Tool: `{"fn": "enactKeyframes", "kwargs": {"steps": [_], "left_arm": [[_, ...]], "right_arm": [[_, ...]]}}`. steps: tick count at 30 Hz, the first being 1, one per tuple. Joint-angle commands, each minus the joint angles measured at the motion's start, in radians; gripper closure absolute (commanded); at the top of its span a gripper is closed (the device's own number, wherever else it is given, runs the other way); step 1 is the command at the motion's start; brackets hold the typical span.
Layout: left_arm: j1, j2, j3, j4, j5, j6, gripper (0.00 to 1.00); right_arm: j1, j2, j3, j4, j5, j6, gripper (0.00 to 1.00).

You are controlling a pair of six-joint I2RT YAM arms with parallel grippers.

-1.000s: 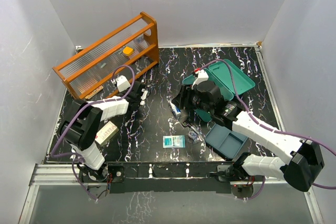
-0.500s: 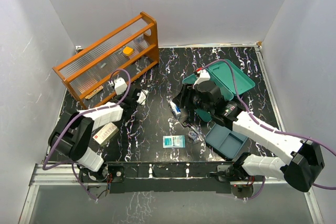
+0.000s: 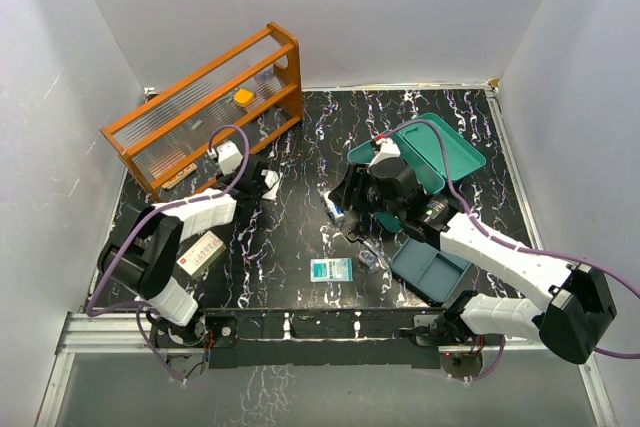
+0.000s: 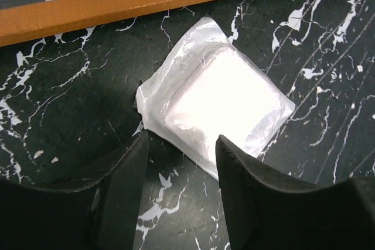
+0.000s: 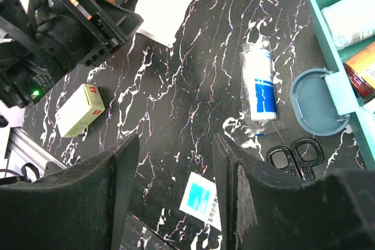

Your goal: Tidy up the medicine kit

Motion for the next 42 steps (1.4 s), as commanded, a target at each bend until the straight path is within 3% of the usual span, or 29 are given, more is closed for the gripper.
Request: {"fn": "enactKeyframes", "kwargs": {"steps": [1, 4, 7, 18, 23, 28, 42], "left_arm": [[0.031, 0.059, 0.037, 0.022, -0.008, -0.026, 0.50], [0.048, 0.095, 0.047, 0.046, 0.017, -0.025, 0.48], [0.050, 0.113, 0.049, 0.056, 0.031, -0.025, 0.54], [0.050, 0.100, -0.002, 0.070, 0.036, 0.010, 1.00], [0.050, 0.076, -0.025, 0.082, 0.070, 0.064, 1.00], [0.050, 0.039, -0.031, 0.065, 0.209, 0.203, 1.00], [0.050, -0.218, -0.184, -0.030, 0.381, 0.184, 1.00]], "right_arm": [[0.000, -0.004, -0.005, 0.050, 0.018, 0.004, 0.49], [0.000, -0.003, -0.009, 0.050, 0.014, 0.002, 0.49], [0.000, -0.005, -0.012, 0.050, 0.013, 0.001, 0.49], [0.000, -0.009, -0.012, 0.052, 0.017, 0.003, 0.49], [0.000, 0.000, -0.009, 0.059, 0.007, 0.004, 0.49], [0.001, 0.057, 0.017, 0.078, -0.035, 0.001, 0.49], [0.019, 0.666, 0.492, 0.013, -0.167, -0.113, 0.45]]}}
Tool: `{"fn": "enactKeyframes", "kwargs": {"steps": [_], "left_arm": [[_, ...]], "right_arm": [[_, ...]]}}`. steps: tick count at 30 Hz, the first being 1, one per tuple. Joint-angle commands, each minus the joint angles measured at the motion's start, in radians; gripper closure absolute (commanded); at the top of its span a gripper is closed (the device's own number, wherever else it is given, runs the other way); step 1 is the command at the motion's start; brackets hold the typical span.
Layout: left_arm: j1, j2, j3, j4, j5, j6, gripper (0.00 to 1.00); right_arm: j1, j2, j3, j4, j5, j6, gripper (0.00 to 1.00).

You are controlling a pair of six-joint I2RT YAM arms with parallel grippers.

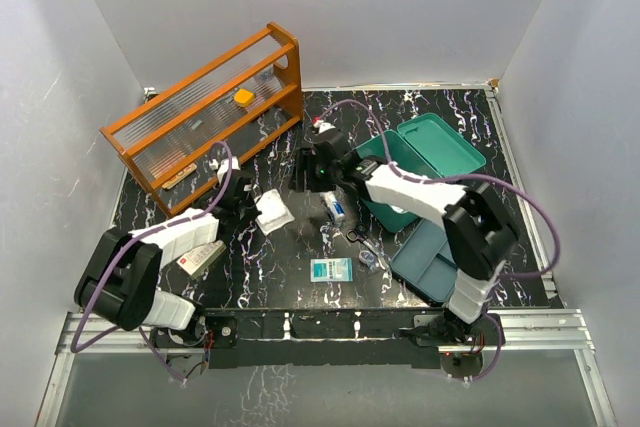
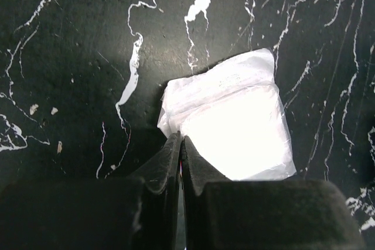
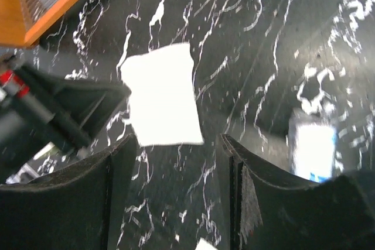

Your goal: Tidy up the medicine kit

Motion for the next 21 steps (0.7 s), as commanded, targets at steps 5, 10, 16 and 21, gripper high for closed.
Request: {"fn": "enactKeyframes", "kwargs": {"steps": [5, 10, 16, 21], "left_arm": [[0.000, -0.051, -0.021, -0.047, 0.068, -0.012, 1.00], [0.000, -0.047, -0.022, -0.045, 0.075, -0.010, 1.00], [0.000, -0.010, -0.034, -0.027, 0.089, -0.028, 1.00], [0.000, -0.002, -0.040, -0.014, 0.097, -0.039, 1.00]], "right_arm": [[0.063, 0.272, 0.215, -0.054, -0.030, -0.055, 0.45], [0.068, 0.341, 0.237, -0.036, -0.034, -0.026, 0.46], [0.067, 0.395, 0.247, -0.029, -0.079, -0.018, 0.51], [0.067, 0.408, 0.228, -0.003, -0.105, -0.007, 0.57]]}}
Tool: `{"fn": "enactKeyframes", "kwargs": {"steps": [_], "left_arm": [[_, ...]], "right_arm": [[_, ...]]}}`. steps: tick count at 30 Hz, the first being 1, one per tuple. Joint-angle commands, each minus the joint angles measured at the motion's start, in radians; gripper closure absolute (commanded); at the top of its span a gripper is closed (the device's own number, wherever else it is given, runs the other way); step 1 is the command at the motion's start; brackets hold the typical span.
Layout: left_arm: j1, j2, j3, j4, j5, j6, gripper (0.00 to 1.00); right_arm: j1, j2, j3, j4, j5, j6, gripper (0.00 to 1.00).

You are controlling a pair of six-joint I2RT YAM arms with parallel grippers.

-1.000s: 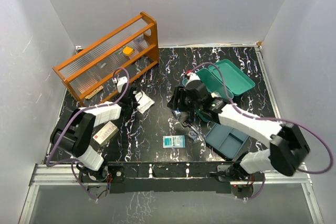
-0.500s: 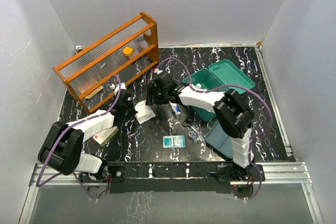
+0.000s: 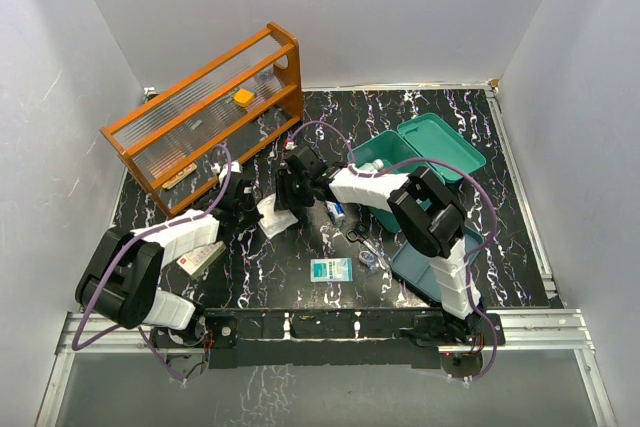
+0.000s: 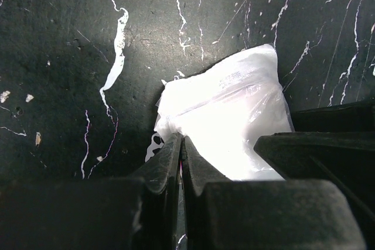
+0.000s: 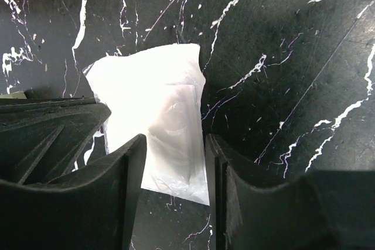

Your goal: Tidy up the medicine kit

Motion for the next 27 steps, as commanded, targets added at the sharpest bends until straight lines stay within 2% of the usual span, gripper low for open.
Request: {"fn": "enactKeyframes", "kwargs": {"steps": [1, 6, 11, 13, 15, 20, 24, 27], "left_arm": [[0.000, 0.005, -0.013, -0.005, 0.018, -0.012, 1.00], [0.000, 0.005, -0.007, -0.003, 0.024, -0.008, 1.00], [0.000, -0.027, -0.004, -0.009, 0.015, -0.022, 0.99], [0.000, -0.077, -0.021, -0.003, -0.004, -0.025, 0.87], [0.000, -0.127, -0.034, -0.005, -0.024, -0.030, 0.78], [0.000, -0.247, -0.015, -0.043, 0.005, -0.005, 0.62], [0.002, -0.360, -0.007, -0.024, 0.108, 0.006, 0.36], [0.003, -0.389, 0.020, -0.005, 0.218, 0.007, 0.24]], "right_arm": [[0.000, 0.028, 0.000, 0.037, -0.030, 0.011, 0.60], [0.000, 0.014, -0.016, 0.072, -0.055, 0.005, 0.72], [0.001, -0.025, -0.052, 0.114, -0.051, 0.021, 0.94], [0.001, -0.059, -0.066, 0.127, -0.030, 0.029, 1.00], [0.000, -0.098, -0.084, 0.134, 0.002, 0.034, 1.00], [-0.002, -0.228, -0.153, 0.140, 0.092, 0.046, 1.00], [-0.012, -0.360, -0.226, 0.146, 0.156, 0.068, 1.00], [-0.042, -0.485, -0.294, 0.147, 0.157, 0.127, 1.00]]}}
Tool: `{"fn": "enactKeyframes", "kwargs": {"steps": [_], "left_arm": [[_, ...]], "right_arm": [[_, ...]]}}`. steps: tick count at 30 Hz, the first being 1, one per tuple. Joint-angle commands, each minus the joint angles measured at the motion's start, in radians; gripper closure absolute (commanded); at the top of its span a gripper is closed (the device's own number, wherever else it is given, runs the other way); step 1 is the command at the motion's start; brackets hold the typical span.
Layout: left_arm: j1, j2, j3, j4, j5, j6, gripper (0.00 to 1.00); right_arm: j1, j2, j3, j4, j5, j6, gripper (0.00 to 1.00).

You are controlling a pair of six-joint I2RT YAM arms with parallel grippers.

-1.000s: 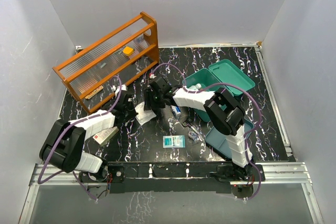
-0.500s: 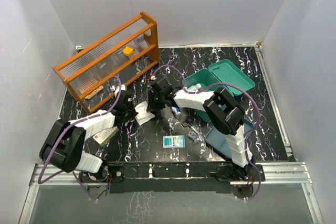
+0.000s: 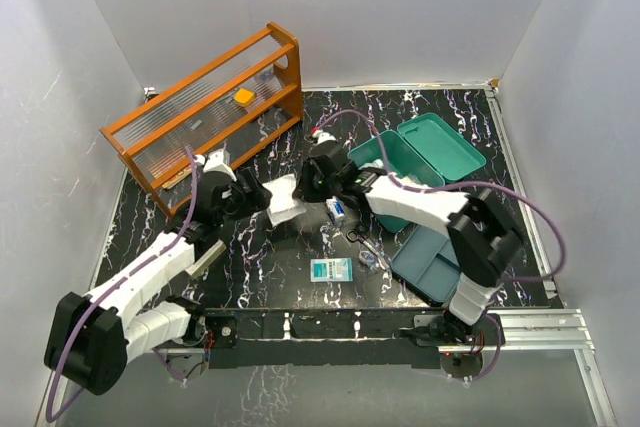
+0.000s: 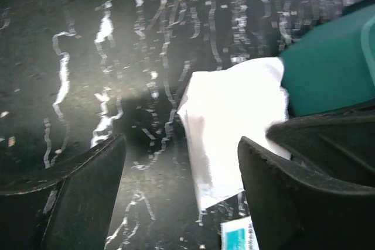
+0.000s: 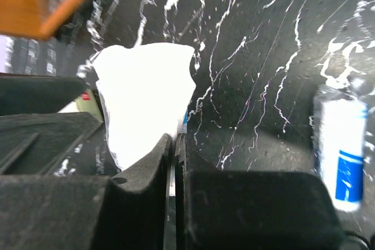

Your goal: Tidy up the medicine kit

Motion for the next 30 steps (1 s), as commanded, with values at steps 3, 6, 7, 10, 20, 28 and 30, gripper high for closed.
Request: {"fn": "enactKeyframes", "kwargs": {"steps": [3, 6, 7, 10, 20, 28, 30], "left_arm": [[0.004, -0.032, 0.103, 0.012, 0.243, -0.009, 0.09], [0.004, -0.008, 0.137, 0.072, 0.382, -0.067, 0.08], [0.005, 0.004, 0.145, 0.108, 0.435, -0.097, 0.08], [0.004, 0.039, 0.158, 0.254, 0.585, -0.205, 0.08], [0.005, 0.101, 0.208, 0.423, 0.763, -0.306, 0.53], [0.006, 0.155, 0.244, 0.386, 0.760, -0.258, 0.83], [0.005, 0.177, 0.272, 0.365, 0.759, -0.223, 0.87]], "right_arm": [[-0.065, -0.286, -0.123, 0.079, 0.070, 0.138, 1.00], [-0.083, -0.393, -0.181, 0.091, 0.107, 0.184, 1.00], [-0.088, -0.431, -0.197, 0.091, 0.118, 0.202, 1.00], [-0.105, -0.500, -0.234, 0.092, 0.137, 0.279, 1.00], [-0.131, -0.596, -0.249, 0.078, 0.095, 0.385, 1.00], [-0.137, -0.623, -0.244, 0.025, 0.123, 0.326, 1.00], [-0.138, -0.637, -0.241, 0.003, 0.142, 0.303, 0.99]]}}
